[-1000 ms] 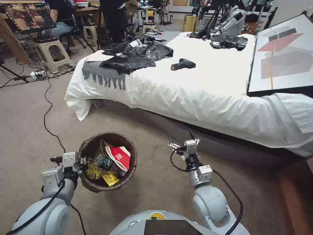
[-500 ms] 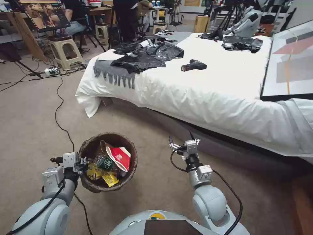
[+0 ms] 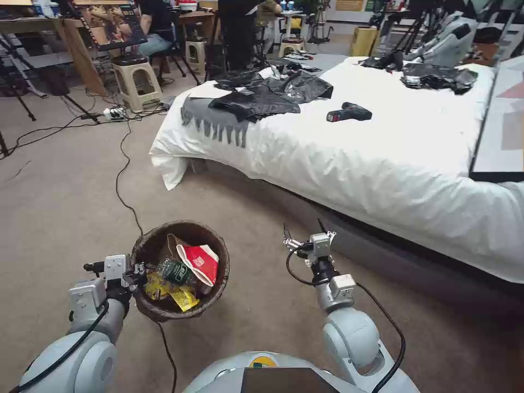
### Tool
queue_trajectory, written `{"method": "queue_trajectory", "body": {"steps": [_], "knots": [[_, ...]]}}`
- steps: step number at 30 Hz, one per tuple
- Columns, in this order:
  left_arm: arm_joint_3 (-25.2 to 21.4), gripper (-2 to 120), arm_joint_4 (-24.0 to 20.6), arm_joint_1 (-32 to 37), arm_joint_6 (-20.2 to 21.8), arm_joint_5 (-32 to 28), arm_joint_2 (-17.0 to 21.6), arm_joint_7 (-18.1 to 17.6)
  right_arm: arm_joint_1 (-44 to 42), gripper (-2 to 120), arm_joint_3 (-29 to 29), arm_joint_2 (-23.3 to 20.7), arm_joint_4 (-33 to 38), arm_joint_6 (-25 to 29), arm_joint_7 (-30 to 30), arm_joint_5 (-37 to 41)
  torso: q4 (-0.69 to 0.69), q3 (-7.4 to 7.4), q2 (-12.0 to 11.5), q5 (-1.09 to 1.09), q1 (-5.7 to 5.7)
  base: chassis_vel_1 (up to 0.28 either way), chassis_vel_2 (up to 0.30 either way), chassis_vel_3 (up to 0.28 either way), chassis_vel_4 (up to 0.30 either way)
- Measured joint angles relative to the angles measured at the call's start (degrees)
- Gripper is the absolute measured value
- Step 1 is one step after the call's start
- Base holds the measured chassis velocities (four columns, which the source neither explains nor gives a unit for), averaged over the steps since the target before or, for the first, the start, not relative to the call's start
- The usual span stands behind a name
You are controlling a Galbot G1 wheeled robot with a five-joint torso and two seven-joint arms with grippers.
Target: Pick up the trash bin, then pick up the garbage from the floor and place it into the trash bin.
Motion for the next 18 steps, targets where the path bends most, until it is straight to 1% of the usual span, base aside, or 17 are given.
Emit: {"method": "queue_trajectory", "body": {"steps": [18], "knots": [[-0.2,3,0.0,-0.2,0.0,-0.1,0.0,0.0,0.4,100,0.1,0.0,-1.2,-0.1,0.0,0.1,-0.01,0.0,0.0,0.0,0.0,0.07,0.063,0.064,0.072]]}}
